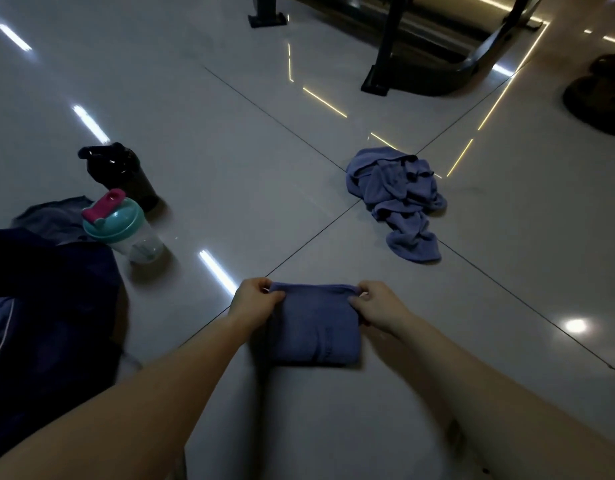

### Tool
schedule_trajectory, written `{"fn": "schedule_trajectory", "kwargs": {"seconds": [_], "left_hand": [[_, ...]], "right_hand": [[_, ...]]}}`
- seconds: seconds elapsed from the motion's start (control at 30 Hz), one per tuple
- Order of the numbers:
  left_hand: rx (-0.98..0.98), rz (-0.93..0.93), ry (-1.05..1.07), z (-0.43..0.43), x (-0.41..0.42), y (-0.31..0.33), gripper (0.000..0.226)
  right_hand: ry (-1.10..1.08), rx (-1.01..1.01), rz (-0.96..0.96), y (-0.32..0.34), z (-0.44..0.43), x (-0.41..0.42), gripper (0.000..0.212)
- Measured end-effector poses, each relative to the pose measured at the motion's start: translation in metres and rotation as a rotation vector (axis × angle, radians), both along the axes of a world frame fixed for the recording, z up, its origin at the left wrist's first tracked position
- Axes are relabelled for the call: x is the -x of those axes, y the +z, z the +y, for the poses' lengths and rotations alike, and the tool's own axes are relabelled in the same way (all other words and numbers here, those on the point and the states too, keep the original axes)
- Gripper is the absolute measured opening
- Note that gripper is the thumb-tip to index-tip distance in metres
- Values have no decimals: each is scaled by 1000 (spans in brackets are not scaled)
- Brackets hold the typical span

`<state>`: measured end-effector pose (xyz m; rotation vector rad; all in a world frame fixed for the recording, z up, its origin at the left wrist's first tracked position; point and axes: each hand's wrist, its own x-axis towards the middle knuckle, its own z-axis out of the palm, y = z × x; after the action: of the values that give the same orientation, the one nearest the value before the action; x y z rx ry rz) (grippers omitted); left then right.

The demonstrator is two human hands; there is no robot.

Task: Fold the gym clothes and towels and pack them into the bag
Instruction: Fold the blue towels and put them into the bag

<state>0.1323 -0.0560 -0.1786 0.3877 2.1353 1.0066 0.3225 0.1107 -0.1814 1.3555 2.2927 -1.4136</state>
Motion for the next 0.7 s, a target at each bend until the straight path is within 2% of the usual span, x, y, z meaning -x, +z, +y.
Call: {"fn": "schedule_trajectory", "kwargs": {"seconds": [0.2, 0.33, 0.43, 0.5, 0.57, 0.63, 0.7], "left_hand": [[114, 149, 10, 5, 6, -21, 16], [218, 281, -59, 6, 4, -24, 22], [211, 548, -142, 0, 1, -29, 24], [88, 792, -264, -4, -4, -32, 35], [-42, 922, -435, -4, -14, -34, 44], [-56, 963, -595, -2, -22, -40, 51], [69, 958, -732, -4, -27, -48, 60]], "right_hand": [[37, -108, -133, -10, 1, 8, 26], [63, -145, -229, -15, 4, 10, 22], [133, -284, -307, -10, 1, 11, 18], [156, -544, -240, -6, -5, 10, 22], [236, -763, -36, -10, -16, 12, 25], [417, -817, 64, -23, -29, 13, 38], [577, -793, 1, -42, -39, 9, 52]]}}
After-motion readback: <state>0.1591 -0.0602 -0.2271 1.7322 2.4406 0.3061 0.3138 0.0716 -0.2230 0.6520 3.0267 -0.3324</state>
